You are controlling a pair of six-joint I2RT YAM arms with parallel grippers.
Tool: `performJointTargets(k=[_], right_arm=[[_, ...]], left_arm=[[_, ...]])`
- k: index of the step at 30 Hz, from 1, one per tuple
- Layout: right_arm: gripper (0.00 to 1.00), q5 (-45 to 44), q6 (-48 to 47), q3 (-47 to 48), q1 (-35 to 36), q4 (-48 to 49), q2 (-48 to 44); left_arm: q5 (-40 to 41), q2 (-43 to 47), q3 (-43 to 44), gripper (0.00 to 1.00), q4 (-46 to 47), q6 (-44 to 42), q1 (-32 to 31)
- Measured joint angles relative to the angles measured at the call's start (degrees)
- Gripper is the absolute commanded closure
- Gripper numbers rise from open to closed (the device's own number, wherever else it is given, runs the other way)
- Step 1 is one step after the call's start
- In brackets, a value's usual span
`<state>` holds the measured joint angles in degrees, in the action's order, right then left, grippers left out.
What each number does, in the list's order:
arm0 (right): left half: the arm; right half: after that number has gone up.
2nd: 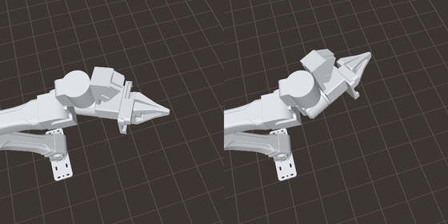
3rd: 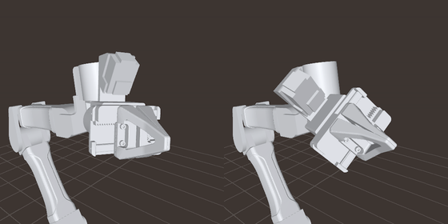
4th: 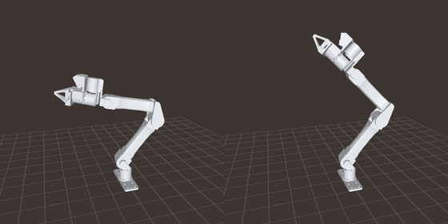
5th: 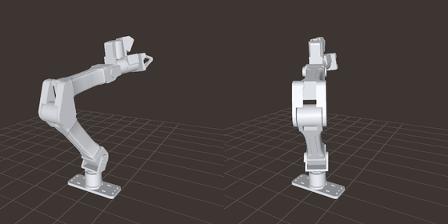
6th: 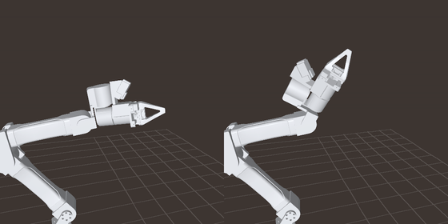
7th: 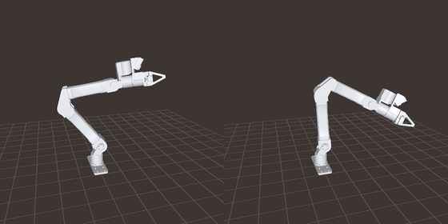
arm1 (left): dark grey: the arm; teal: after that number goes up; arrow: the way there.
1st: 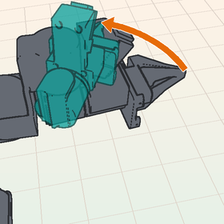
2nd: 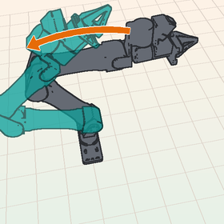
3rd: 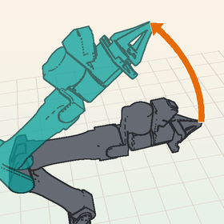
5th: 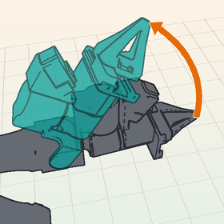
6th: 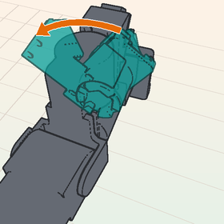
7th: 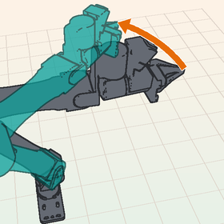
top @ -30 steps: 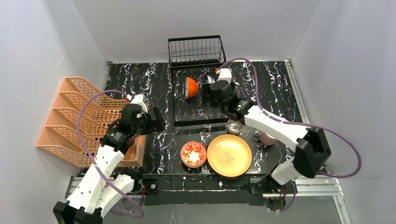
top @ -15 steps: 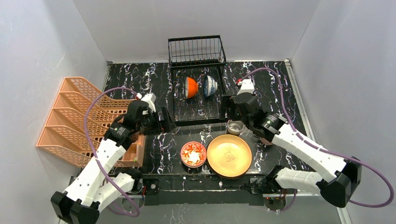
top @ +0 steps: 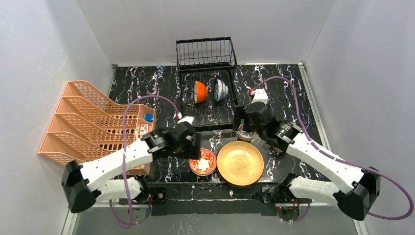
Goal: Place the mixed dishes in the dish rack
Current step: Pick up the bowl from the corner of the board.
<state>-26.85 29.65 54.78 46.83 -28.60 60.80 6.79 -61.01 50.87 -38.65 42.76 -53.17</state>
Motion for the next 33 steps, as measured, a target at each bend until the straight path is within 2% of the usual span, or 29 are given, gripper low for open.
performJointTargets(k=[4,8,10,20,33], right_arm=[[0.01,0.04,0.00,-0.87,0.00,0.02,0.44],[0.01,0.09,0.07,-1.99,0.00,0.07,0.42],[0.01,0.17,0.13,-2.47,0.00,0.04,0.42],[0.01,0.20,0.17,-3.04,0.00,0.02,0.42],[0.02,0.70,0.42,-3.04,0.00,0.02,1.51]], left_arm=[[5.46,-7.76,2.93,0.38,-3.26,1.73,-6.67],[9.40,-12.09,5.66,0.46,-5.29,2.64,-9.86],[10.62,-12.85,6.34,0.49,-5.84,2.89,-10.45],[15.02,-13.51,6.62,0.54,-9.20,3.58,-10.78],[13.92,-13.70,2.95,0.71,-6.38,3.76,-10.78]])
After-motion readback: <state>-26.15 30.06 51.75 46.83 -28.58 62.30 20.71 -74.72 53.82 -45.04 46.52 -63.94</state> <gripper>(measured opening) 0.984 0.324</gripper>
